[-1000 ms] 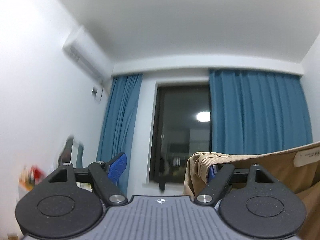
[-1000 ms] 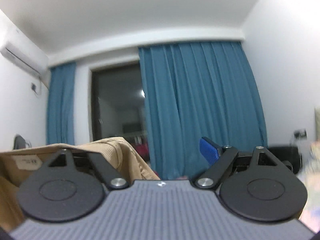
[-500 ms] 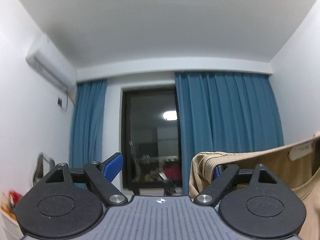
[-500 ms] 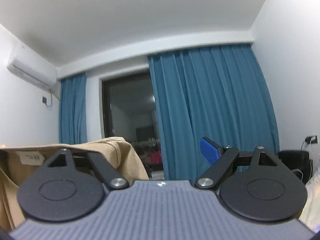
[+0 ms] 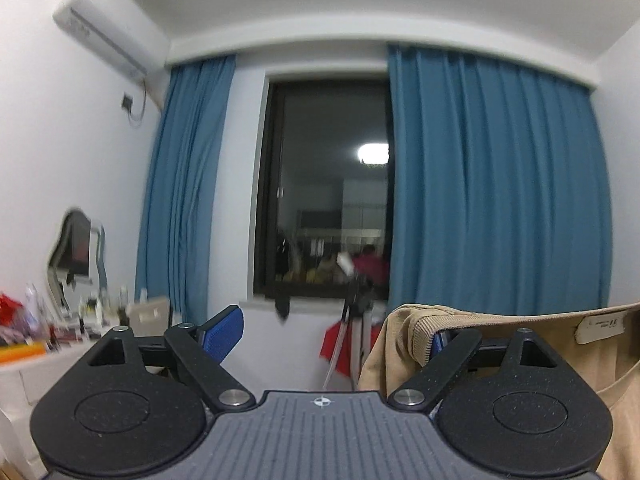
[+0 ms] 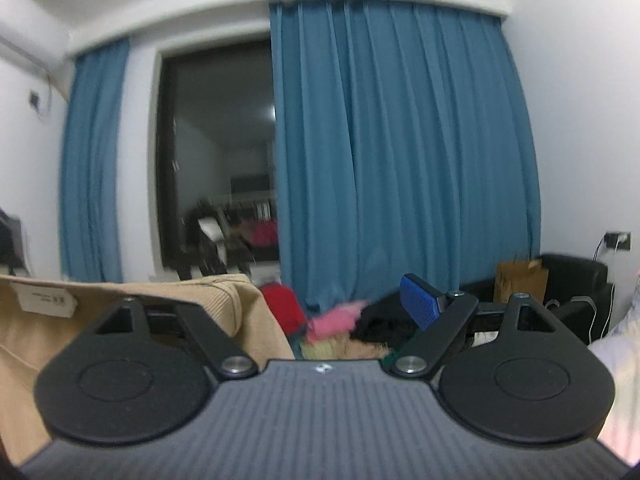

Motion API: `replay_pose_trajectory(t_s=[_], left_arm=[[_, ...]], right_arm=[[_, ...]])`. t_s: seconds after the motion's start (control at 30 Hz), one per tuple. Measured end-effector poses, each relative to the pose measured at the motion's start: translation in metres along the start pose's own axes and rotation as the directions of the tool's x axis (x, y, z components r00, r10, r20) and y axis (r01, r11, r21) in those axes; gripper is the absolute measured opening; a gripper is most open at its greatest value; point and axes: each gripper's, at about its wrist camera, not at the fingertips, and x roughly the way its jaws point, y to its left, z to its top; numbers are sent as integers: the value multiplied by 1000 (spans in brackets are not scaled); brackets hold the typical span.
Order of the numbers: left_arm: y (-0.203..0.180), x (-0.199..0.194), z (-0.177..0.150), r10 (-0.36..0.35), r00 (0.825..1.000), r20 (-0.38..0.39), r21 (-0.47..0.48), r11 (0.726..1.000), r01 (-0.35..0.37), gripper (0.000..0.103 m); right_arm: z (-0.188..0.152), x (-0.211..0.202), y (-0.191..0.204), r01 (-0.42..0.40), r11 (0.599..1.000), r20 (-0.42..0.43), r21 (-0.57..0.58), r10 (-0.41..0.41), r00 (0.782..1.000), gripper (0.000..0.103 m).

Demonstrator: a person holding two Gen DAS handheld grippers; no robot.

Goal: Fold clothes
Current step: 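Raise the shirt high with both grippers and shake it out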

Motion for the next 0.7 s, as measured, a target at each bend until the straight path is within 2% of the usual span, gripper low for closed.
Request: replay_pose_trajectory(t_s=[0.1, 0.2, 0.27, 0.33, 0.43, 0.57, 0.63, 0.7], left_arm=[[-10, 90, -70, -3, 996, -88, 6, 1000, 4, 89], [-26, 180, -141, 2, 983, -182, 42, 999, 6, 89], [-32, 226, -197, -4, 967, -255, 47, 999, 17, 89], [-33, 264, -247, -8, 939, -345, 56, 998, 29, 89], [-35, 303, -305, -3, 882, -471, 74, 996, 43, 88], [-37, 330, -346, 5, 796, -606, 136, 986, 97, 88], [-38, 348, -350, 14, 739, -673, 161, 979, 129, 88], [-39, 357, -348, -2, 664, -748, 153, 972, 175, 90]], right_arm=[[-62, 83, 11, 10, 999, -86, -41, -14, 996, 84], [-130, 173, 8, -1, 996, -200, -94, -18, 980, 83], [-167, 224, 3, -24, 993, -287, -116, -10, 958, 83], [-208, 269, 4, -51, 987, -391, -150, -12, 920, 83], [-261, 319, 14, -103, 976, -545, -194, -20, 838, 83], [-300, 353, 33, -207, 944, -718, -256, -42, 695, 83], [-303, 361, 46, -301, 905, -774, -300, -46, 632, 83], [-302, 366, 60, -404, 849, -816, -341, -53, 576, 83]])
